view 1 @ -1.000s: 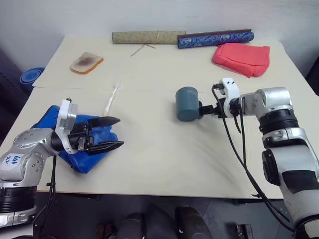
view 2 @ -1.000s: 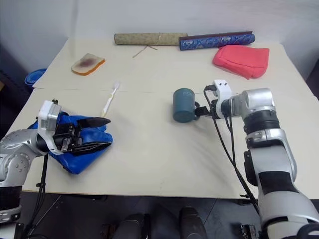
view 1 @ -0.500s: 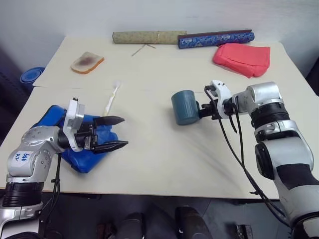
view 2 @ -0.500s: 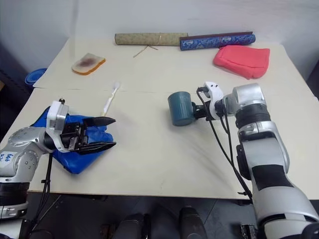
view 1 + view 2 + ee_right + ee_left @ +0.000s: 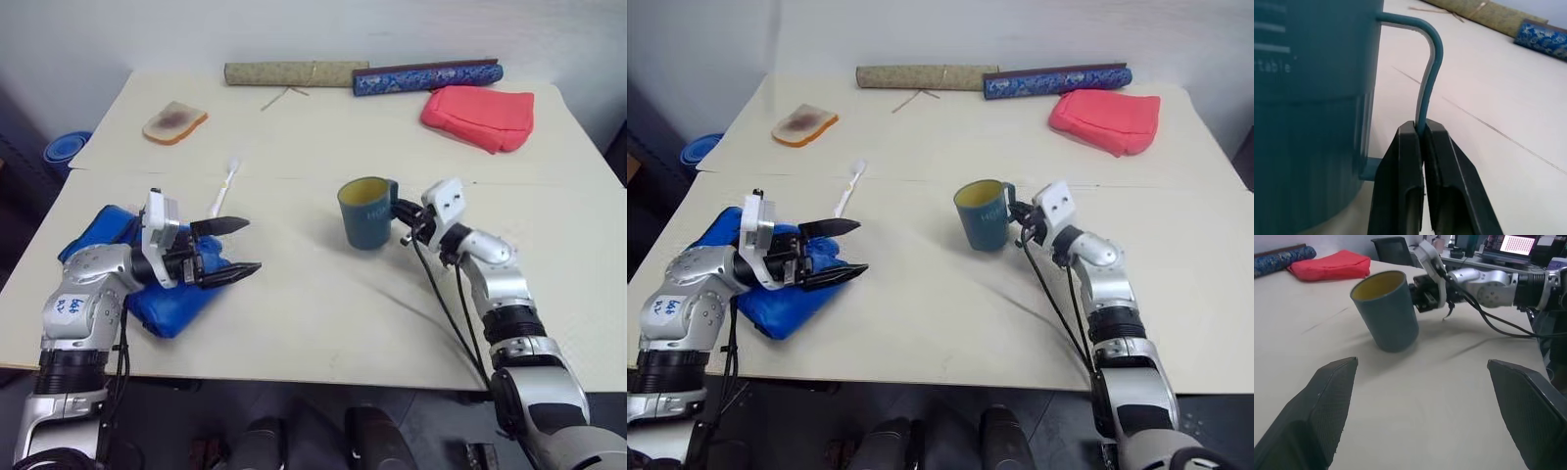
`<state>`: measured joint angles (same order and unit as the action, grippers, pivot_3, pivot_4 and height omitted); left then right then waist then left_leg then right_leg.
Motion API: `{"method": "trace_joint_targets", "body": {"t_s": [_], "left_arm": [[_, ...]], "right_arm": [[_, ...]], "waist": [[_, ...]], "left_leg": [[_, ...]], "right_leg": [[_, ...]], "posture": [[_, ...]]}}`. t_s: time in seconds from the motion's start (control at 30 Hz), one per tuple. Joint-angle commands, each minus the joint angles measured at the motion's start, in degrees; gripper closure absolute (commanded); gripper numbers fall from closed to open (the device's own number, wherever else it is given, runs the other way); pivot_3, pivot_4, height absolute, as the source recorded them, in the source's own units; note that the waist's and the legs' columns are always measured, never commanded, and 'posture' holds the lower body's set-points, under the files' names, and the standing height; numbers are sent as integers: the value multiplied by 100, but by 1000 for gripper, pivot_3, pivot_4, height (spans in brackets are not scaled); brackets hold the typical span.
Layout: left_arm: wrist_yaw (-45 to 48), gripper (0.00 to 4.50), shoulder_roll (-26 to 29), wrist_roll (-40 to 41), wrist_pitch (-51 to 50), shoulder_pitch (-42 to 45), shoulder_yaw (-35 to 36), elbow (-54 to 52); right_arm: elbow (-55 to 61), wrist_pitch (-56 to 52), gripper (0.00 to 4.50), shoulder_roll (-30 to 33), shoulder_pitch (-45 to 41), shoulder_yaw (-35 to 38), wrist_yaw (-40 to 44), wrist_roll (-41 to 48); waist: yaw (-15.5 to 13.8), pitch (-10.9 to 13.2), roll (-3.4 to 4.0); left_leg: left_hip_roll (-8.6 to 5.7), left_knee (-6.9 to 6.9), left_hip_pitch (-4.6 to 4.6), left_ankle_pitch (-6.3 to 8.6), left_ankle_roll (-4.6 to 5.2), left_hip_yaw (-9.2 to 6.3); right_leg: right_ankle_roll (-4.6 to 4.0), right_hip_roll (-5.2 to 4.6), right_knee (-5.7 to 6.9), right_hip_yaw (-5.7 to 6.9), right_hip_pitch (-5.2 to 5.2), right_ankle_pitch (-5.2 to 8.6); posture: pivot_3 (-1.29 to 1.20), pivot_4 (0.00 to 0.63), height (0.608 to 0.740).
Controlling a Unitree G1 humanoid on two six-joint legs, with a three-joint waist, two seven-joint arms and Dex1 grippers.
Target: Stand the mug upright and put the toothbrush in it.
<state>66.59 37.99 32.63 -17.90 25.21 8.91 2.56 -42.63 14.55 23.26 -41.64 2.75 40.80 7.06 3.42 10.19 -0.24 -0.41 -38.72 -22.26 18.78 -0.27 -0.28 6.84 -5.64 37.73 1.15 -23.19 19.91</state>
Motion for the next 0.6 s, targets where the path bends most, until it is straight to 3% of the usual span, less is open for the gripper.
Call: {"method": "trace_joint_targets", "body": {"t_s": [0.03, 0.17, 0.2, 0.47, 0.6], "left_arm": [[-36, 0, 13, -63, 115, 122, 34, 7], [-21, 0, 114, -119, 107, 121, 75, 66], [-34, 0, 183, -125, 68, 90, 130, 52], [-131, 0, 1092, 207, -642, -498, 1084, -134], [-467, 0, 1737, 114, -1091, -1506, 2375, 316]], "right_arm": [[-340, 582, 4476, 29, 22, 148, 11, 18], [-477, 641, 4476, 124, 192, 201, 348, 186], [-443, 640, 3979, 194, 255, 234, 407, 210], [767, 327, 1404, 993, 874, 785, 1340, 1023], [2711, -444, 101, 1550, 2305, 1217, 3023, 2555]], "waist": [[8, 0, 0], [6, 0, 0], [3, 0, 0], [-29, 1, 1], [-43, 1, 1]], "left_leg": [[2, -1, 0, 0, 0, -1], [4, -1, 1, 0, 0, -3], [5, -2, 1, 0, 0, -4], [6, -3, 1, 1, 1, -7], [15, 6, 7, 7, -7, -29]], "right_leg": [[0, 1, 0, 1, 0, 0], [0, 2, 0, 2, 3, 0], [0, 3, -1, 2, 4, 0], [0, -8, -8, -1, 10, 0], [-1, -17, -24, -9, 30, 0]], "posture": [[0, 150, 740], [0, 150, 740], [0, 150, 740], [0, 150, 740], [0, 150, 740]]}}
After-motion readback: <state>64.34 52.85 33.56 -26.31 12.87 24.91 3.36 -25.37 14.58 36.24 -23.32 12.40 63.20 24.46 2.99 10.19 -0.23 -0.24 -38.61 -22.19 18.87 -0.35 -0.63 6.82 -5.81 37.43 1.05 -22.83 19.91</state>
